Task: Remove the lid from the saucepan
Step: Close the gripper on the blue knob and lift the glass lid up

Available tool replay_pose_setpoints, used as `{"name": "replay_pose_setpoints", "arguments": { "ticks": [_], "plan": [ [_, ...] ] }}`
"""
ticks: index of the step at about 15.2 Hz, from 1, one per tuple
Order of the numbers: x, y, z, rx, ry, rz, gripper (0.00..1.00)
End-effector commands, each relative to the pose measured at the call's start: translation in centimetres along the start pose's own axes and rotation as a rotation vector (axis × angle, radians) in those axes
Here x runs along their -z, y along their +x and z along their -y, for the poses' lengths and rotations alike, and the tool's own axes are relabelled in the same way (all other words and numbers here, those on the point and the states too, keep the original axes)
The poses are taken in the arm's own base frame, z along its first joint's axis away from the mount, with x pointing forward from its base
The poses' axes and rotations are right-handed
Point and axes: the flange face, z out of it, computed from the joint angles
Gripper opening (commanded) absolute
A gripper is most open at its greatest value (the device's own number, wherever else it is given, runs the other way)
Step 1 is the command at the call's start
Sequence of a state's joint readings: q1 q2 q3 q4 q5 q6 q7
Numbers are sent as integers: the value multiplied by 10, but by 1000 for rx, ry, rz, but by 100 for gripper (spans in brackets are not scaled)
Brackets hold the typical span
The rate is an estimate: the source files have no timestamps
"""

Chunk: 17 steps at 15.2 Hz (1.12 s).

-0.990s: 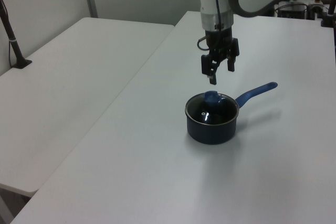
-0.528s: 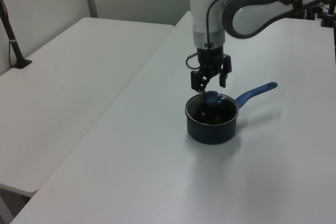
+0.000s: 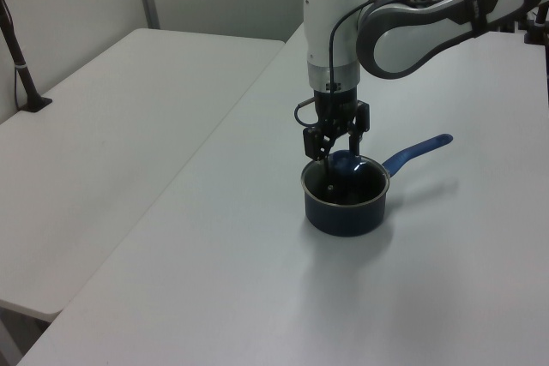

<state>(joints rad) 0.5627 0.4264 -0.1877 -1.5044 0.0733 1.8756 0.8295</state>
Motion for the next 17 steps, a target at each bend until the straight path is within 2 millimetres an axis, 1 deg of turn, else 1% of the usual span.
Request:
{"name": "replay_pose_setpoints", "arguments": {
  "ticks": [1,3,6,8,10,11,12,14,17],
  "plan": [
    [6,-2,2,-2,6,-8,66],
    [6,-2,1,17,4,-4,58],
    [16,-1,-3,54,13,-7,49],
    [24,-1,-11,57,5,5,47],
    [33,2,-22,64,-5,27,46],
    [47,4,-26,71,6,24,46],
    [55,6,-31,80,7,27,46],
    [67,15,-46,84,-5,29,46],
    [64,58,-89,68,-5,32,46]
  ]
}}
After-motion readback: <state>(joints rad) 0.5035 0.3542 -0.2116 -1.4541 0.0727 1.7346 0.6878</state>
